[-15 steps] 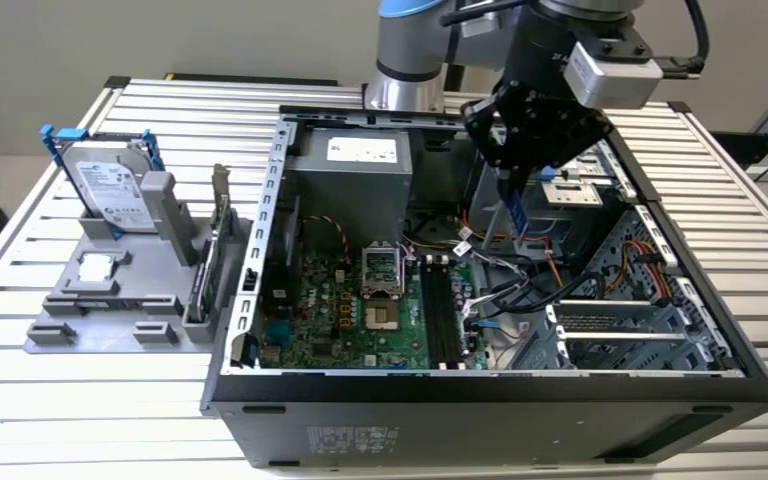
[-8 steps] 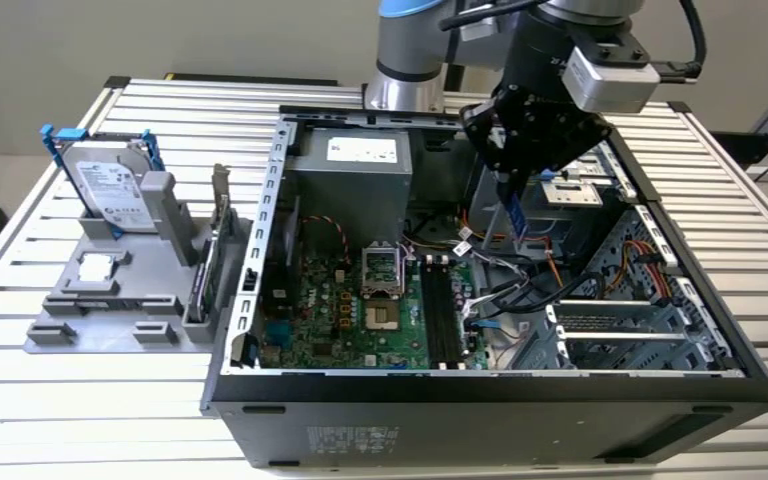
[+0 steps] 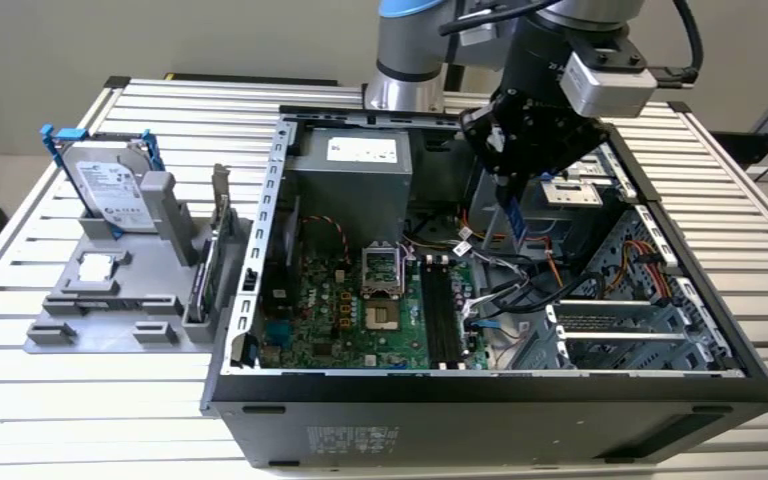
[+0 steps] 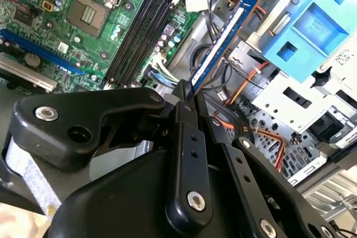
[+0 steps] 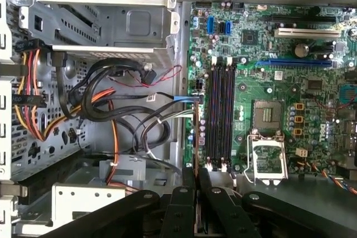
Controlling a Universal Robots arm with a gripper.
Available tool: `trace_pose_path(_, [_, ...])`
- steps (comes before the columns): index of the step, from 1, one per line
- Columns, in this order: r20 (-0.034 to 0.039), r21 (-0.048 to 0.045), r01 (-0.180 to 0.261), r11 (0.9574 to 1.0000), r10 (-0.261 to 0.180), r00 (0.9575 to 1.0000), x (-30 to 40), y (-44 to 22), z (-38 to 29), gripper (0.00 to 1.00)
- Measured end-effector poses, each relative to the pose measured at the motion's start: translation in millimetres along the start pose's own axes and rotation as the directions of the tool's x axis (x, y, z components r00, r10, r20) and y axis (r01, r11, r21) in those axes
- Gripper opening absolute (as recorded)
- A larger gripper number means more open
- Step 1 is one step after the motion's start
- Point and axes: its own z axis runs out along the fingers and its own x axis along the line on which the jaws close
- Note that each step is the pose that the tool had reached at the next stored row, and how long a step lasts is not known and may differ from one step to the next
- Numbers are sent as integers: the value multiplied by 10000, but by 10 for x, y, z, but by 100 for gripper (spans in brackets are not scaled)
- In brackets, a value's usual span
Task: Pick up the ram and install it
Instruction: 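Insert the ram into the slot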
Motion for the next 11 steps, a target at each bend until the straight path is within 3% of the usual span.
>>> trace_pose_path(11, [0, -75, 0, 10000, 0, 10000, 0, -2, 55, 0])
